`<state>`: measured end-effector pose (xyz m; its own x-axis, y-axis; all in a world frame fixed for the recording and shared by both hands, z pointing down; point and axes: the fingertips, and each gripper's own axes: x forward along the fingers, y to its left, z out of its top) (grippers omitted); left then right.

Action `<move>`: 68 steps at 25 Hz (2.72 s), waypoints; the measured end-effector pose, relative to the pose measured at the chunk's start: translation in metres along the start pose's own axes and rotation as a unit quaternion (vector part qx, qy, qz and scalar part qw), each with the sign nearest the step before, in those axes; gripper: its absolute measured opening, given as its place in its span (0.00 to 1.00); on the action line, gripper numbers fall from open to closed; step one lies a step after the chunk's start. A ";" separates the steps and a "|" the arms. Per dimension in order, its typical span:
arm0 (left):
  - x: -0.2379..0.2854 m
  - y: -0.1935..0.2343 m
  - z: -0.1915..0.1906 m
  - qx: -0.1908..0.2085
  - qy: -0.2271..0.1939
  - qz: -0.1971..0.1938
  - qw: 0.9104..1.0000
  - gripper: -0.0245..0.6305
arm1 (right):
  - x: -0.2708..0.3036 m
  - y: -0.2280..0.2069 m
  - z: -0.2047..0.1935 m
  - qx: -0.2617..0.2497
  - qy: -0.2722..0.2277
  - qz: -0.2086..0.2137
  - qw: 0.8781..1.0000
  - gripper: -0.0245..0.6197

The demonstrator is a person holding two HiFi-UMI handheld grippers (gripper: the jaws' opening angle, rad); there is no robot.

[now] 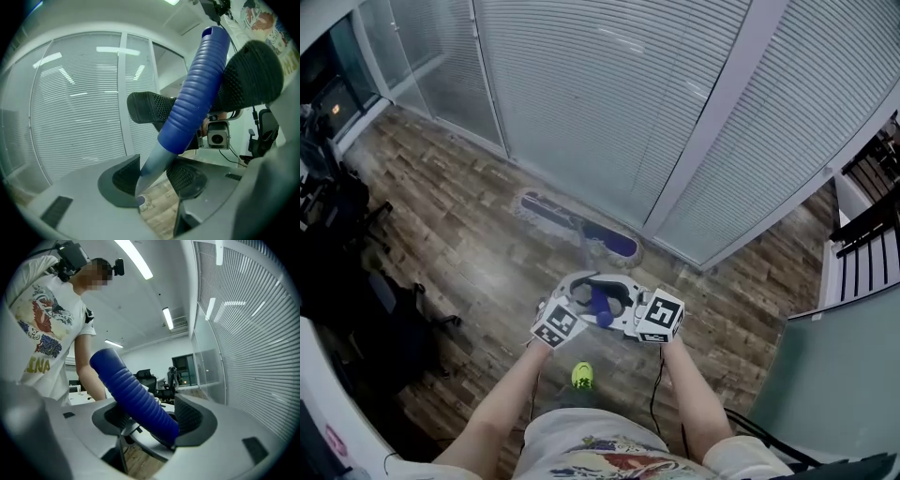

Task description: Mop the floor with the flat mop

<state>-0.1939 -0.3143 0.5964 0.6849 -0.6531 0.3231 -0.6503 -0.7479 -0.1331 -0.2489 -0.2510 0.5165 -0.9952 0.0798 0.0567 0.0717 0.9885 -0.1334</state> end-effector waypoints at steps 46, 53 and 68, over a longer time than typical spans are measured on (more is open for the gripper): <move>-0.160 -0.448 0.054 -0.091 0.067 0.146 0.983 0.26 | -0.192 0.458 -0.001 -0.006 -0.076 0.171 0.982 0.44; -0.156 -0.449 0.046 -0.086 0.069 0.147 0.983 0.26 | -0.192 0.456 -0.009 -0.012 -0.084 0.170 0.982 0.44; -0.138 -0.377 0.027 -0.084 0.057 0.153 0.983 0.26 | -0.156 0.391 -0.012 -0.029 -0.087 0.182 0.979 0.44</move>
<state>-0.0346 0.0543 0.5769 0.4138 -0.8197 0.3961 -0.8715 -0.4824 -0.0878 -0.0650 0.1249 0.4670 -0.8991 0.4098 -0.1539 0.4222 0.9047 -0.0574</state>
